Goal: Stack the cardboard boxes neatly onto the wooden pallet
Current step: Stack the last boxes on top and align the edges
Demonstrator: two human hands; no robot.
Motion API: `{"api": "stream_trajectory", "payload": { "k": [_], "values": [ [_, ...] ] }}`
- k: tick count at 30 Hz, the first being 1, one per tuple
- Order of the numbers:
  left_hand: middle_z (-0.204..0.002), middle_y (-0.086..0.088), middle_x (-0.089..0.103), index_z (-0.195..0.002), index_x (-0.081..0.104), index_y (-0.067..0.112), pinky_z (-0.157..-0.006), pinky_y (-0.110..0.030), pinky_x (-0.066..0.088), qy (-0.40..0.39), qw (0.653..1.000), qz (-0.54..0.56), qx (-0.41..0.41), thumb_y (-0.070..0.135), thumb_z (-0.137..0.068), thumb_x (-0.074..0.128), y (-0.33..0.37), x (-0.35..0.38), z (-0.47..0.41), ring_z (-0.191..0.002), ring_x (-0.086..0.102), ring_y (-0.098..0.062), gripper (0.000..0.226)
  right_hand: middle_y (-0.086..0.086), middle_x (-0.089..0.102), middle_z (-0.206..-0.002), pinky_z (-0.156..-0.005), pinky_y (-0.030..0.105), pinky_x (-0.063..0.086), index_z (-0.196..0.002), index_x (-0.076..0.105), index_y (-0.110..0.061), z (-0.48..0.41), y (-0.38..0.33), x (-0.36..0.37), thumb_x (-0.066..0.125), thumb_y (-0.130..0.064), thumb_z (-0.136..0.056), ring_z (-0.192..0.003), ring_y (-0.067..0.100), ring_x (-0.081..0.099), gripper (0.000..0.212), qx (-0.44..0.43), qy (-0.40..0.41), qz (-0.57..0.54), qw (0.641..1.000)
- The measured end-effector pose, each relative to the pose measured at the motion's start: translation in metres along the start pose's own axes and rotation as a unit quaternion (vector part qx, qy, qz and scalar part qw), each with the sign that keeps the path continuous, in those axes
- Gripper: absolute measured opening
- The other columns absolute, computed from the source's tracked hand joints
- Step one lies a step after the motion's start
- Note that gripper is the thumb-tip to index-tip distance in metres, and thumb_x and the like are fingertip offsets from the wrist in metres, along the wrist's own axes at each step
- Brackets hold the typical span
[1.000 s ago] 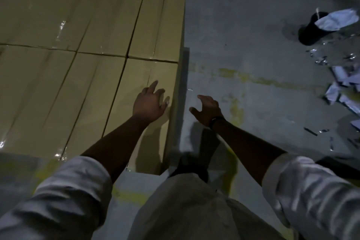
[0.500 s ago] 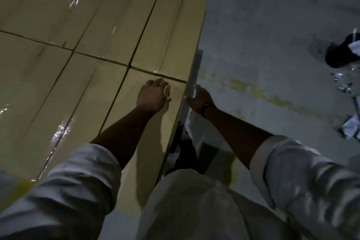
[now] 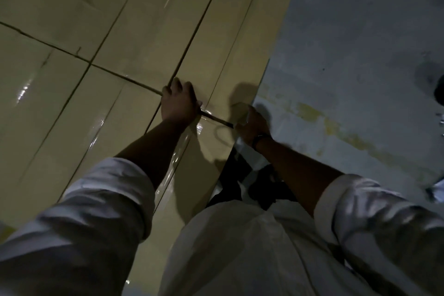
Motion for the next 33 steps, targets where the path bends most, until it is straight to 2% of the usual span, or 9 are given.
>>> {"api": "stream_trajectory", "payload": {
  "k": [3, 8, 12, 15, 18, 24, 27, 30, 33],
  "values": [
    [-0.141, -0.02, 0.041, -0.128, 0.049, 0.013, -0.102, -0.051, 0.04, -0.016, 0.999, 0.03, -0.043, 0.043, -0.086, 0.072, -0.008, -0.005, -0.01, -0.122, 0.045, -0.047, 0.056, 0.016, 0.057, -0.134, -0.098, 0.043, 0.049, -0.152, 0.036, -0.018, -0.013, -0.009, 0.007, 0.064, -0.026, -0.088, -0.119, 0.038, 0.055, 0.071, -0.017, -0.011, -0.017, 1.0],
    [-0.139, -0.02, 0.043, -0.132, 0.048, 0.015, -0.103, -0.05, 0.041, -0.018, 0.997, 0.045, -0.064, 0.046, -0.085, 0.073, -0.012, -0.009, -0.011, -0.125, 0.043, -0.045, 0.061, 0.021, 0.052, -0.139, -0.101, 0.038, 0.043, -0.145, 0.044, -0.01, -0.012, -0.006, -0.001, 0.065, -0.017, -0.092, -0.125, 0.036, 0.052, 0.057, 0.006, 0.014, 0.048, 0.999],
    [-0.143, -0.019, 0.041, -0.131, 0.049, 0.017, -0.103, -0.05, 0.041, -0.024, 0.998, 0.05, -0.043, 0.043, -0.084, 0.075, -0.016, -0.012, -0.005, -0.127, 0.041, -0.046, 0.06, 0.016, 0.065, -0.124, -0.101, 0.046, 0.047, -0.144, 0.047, -0.01, -0.006, -0.009, 0.012, 0.076, -0.008, -0.074, -0.117, 0.036, 0.06, 0.076, -0.054, 0.013, 0.023, 0.998],
    [-0.144, -0.018, 0.04, -0.124, 0.053, 0.018, -0.103, -0.051, 0.042, -0.038, 0.995, 0.074, -0.046, 0.043, -0.083, 0.077, -0.023, -0.009, -0.002, -0.13, 0.039, -0.048, 0.054, 0.016, 0.063, -0.122, -0.094, 0.046, 0.052, -0.141, 0.048, -0.009, -0.011, 0.005, 0.02, 0.078, -0.016, -0.064, -0.112, 0.039, 0.06, 0.083, -0.058, 0.025, 0.016, 0.998],
    [-0.146, -0.017, 0.039, -0.122, 0.055, 0.017, -0.102, -0.05, 0.044, -0.055, 0.995, 0.07, -0.054, 0.041, -0.081, 0.079, -0.03, -0.006, -0.001, -0.131, 0.037, -0.047, 0.054, 0.02, 0.053, -0.135, -0.104, 0.036, 0.037, -0.144, 0.042, 0.0, -0.006, -0.005, 0.021, 0.077, -0.008, -0.07, -0.126, 0.039, 0.046, 0.082, -0.072, 0.009, 0.069, 0.995],
    [-0.139, -0.017, 0.045, -0.109, 0.063, 0.019, -0.102, -0.046, 0.044, -0.073, 0.994, 0.066, -0.047, 0.039, -0.077, 0.079, -0.032, -0.002, -0.005, -0.126, 0.043, -0.046, 0.041, 0.025, 0.037, -0.15, -0.113, 0.034, 0.027, -0.152, 0.027, 0.003, -0.013, 0.004, 0.027, 0.073, -0.012, -0.08, -0.14, 0.039, 0.032, 0.086, -0.062, -0.031, 0.127, 0.989],
    [-0.141, -0.017, 0.041, -0.115, 0.062, 0.017, -0.099, -0.047, 0.045, -0.078, 0.995, 0.047, -0.045, 0.031, -0.08, 0.076, -0.029, -0.002, -0.005, -0.127, 0.041, -0.047, 0.04, 0.022, 0.022, -0.159, -0.114, 0.034, 0.024, -0.156, 0.015, -0.001, -0.019, 0.006, 0.031, 0.069, -0.021, -0.087, -0.145, 0.038, 0.026, 0.091, -0.053, -0.071, 0.164, 0.983],
    [-0.145, -0.017, 0.034, -0.129, 0.052, 0.011, -0.096, -0.05, 0.046, -0.079, 0.996, 0.001, -0.039, 0.033, -0.083, 0.073, -0.023, 0.001, -0.003, -0.128, 0.037, -0.047, 0.055, 0.021, 0.016, -0.163, -0.118, 0.043, 0.024, -0.158, 0.007, -0.003, -0.026, 0.006, 0.028, 0.068, -0.035, -0.092, -0.147, 0.041, 0.022, 0.096, -0.06, -0.096, 0.19, 0.975],
    [-0.146, -0.019, 0.033, -0.134, 0.045, 0.004, -0.096, -0.05, 0.044, -0.057, 0.997, -0.029, -0.043, 0.034, -0.086, 0.067, -0.016, 0.003, -0.001, -0.127, 0.037, -0.047, 0.061, 0.018, 0.011, -0.165, -0.12, 0.043, 0.021, -0.159, 0.004, -0.005, -0.023, 0.003, 0.017, 0.069, -0.031, -0.094, -0.151, 0.036, 0.015, 0.096, -0.073, -0.121, 0.199, 0.97]
  ]
}}
Point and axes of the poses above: each hand's wrist, its own z-axis away from the middle knuckle, its own x-axis out of the palm, y = z × x, the point moved 9 cm from there along -z, towards the middle knuckle
